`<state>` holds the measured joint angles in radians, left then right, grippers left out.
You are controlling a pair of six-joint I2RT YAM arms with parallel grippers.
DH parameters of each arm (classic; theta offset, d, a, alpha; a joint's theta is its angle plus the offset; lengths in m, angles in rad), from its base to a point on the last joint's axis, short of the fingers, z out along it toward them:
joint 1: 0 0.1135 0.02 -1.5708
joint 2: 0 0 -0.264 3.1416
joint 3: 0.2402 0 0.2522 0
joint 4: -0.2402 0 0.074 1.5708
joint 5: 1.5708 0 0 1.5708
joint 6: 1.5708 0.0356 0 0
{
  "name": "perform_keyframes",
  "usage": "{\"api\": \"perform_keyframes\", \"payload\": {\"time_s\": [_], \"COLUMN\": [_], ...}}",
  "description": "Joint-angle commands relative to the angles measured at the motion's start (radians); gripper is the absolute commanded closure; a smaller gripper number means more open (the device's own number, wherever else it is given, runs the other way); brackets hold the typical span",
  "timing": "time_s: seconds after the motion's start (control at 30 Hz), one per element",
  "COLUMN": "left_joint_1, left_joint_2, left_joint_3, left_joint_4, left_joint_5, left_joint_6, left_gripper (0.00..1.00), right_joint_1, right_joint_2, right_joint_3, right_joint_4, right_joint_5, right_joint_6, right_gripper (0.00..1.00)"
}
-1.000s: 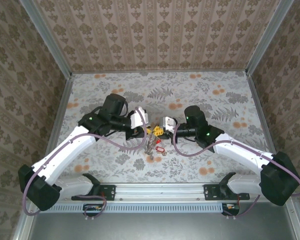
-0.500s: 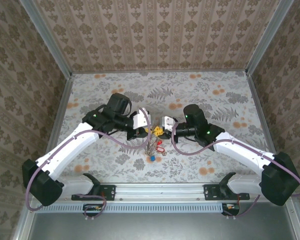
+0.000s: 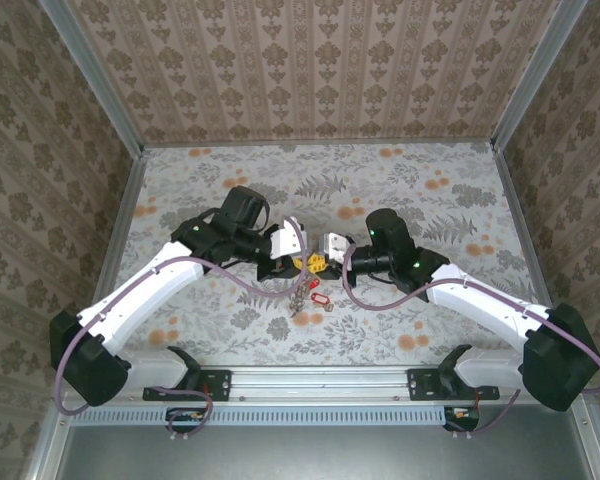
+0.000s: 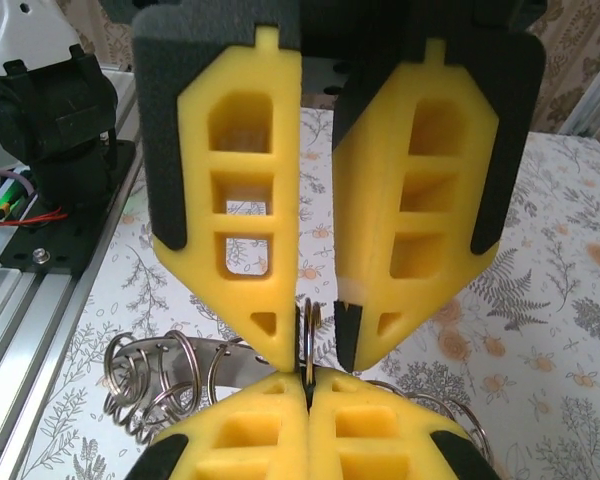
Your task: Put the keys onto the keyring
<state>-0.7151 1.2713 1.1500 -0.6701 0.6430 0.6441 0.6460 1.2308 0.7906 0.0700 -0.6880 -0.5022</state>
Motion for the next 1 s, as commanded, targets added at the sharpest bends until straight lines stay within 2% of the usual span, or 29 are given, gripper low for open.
{"api": "perform_keyframes", "payload": {"time_s": [0.0,0.03,0.13,0.23,0.47,0.53,0.67,0.8,0.97], "left_joint_1": [-0.008,-0.009,-0.008,-0.002,0.083,0.088,0.091,0.090,0.090], "left_joint_2": [0.005,0.003,-0.008,-0.044,-0.135,-0.147,-0.147,-0.133,-0.131], "left_joint_3": [0.022,0.026,0.026,0.009,-0.110,-0.139,-0.177,-0.207,-0.235], "left_joint_4": [-0.019,-0.023,-0.019,0.027,0.322,0.396,0.511,0.618,0.697], "left_joint_5": [0.007,0.007,-0.030,-0.009,0.296,0.342,0.376,0.408,0.403], "left_joint_6": [0.007,0.010,0.017,0.003,-0.160,-0.191,-0.264,-0.335,-0.384], "left_gripper": [0.94,1.00,1.00,1.00,1.00,1.00,1.00,1.00,1.00], "right_joint_1": [0.003,0.003,0.000,-0.025,-0.091,-0.092,-0.092,-0.092,-0.092], "right_joint_2": [-0.005,-0.005,-0.011,-0.036,-0.101,-0.112,-0.125,-0.126,-0.120], "right_joint_3": [0.038,0.037,0.031,-0.005,-0.102,-0.115,-0.127,-0.149,-0.155], "right_joint_4": [0.024,0.024,0.025,0.068,0.195,0.214,0.260,0.383,0.445], "right_joint_5": [-0.030,-0.029,-0.026,-0.071,-0.136,-0.140,-0.148,-0.145,-0.160], "right_joint_6": [-0.008,-0.007,-0.008,0.010,0.091,0.102,0.134,0.206,0.247], "right_gripper": [1.00,1.00,1.00,0.87,0.83,0.81,0.79,0.79,0.81]}}
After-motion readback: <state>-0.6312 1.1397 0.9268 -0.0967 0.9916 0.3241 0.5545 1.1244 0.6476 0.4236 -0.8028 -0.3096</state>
